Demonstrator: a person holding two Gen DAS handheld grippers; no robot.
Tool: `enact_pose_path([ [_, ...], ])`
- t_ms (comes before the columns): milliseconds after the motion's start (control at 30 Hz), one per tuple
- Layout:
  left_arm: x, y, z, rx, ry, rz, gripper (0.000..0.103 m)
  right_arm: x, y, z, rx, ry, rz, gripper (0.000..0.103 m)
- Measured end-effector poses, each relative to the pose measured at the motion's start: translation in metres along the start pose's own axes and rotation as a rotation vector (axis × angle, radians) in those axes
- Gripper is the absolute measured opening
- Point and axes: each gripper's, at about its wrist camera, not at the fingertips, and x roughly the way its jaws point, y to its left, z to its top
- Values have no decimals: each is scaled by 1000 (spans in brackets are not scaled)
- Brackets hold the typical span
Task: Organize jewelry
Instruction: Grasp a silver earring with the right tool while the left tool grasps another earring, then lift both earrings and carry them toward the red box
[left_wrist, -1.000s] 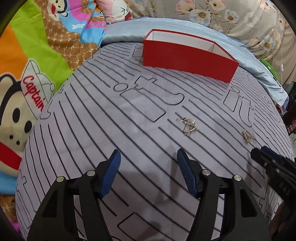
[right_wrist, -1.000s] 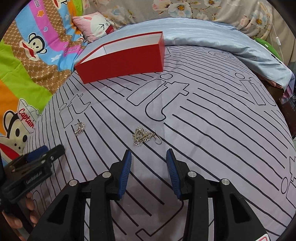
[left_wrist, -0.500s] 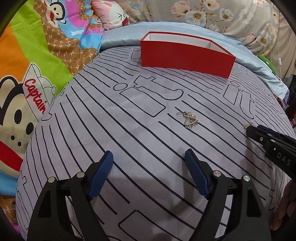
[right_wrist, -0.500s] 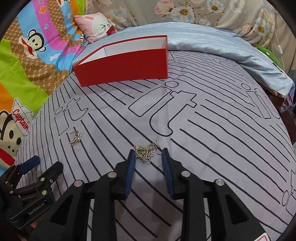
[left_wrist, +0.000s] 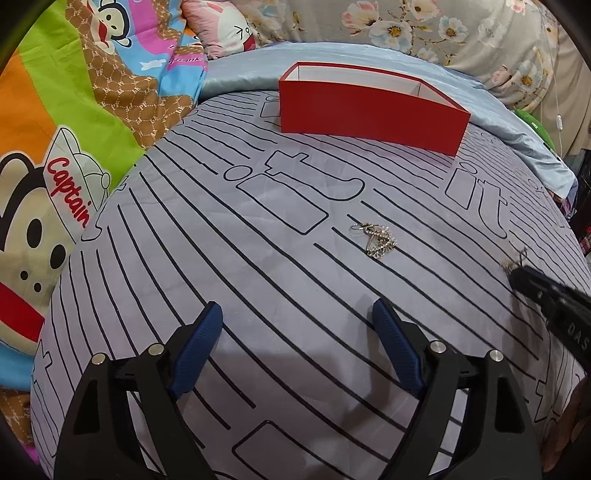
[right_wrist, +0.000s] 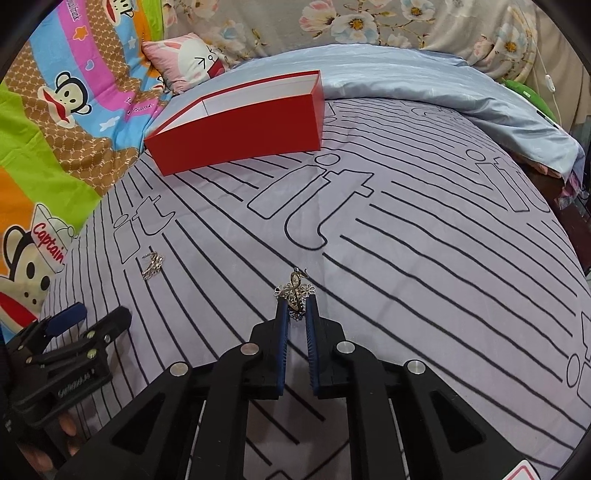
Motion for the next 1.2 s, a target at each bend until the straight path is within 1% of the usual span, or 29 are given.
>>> enact_pose_path([
  [167,6,-11,11,12,-3,-9,73,-6,-3,-8,10,-11,8,9],
  [333,14,-24,21,36,-10,-10,72,-6,-3,-9,13,-12,11,9],
  [533,22,-31,31,38,-18,-12,57,-6,-4,-9,16,-12,14,9],
  [600,21,-33,32,43,-24,-13,48,-6,-4,-9,18,-12,15,9],
  [633,21,-33,32,46,-26,-17,45,-6,-4,-9,19,-12,15,9],
  [700,20,-33,32,48,-30,-21,32,-6,-3,-9,22,-12,16,9],
  [733,20,-33,32,46,-31,-26,30,-6,-3,-8,23,-13,16,9],
  [767,19,-33,32,46,-32,-30,24,-6,-4,-8,22,-12,16,9],
  [800,19,-33,32,45,-33,-34,17,-6,-3,-8,23,-12,16,9],
  [867,19,-32,32,44,-34,-38,10,-6,-3,-8,23,-12,18,9],
  [1200,7,-23,23,26,-37,-82,9,-9,-6,-9,53,-18,34,9],
])
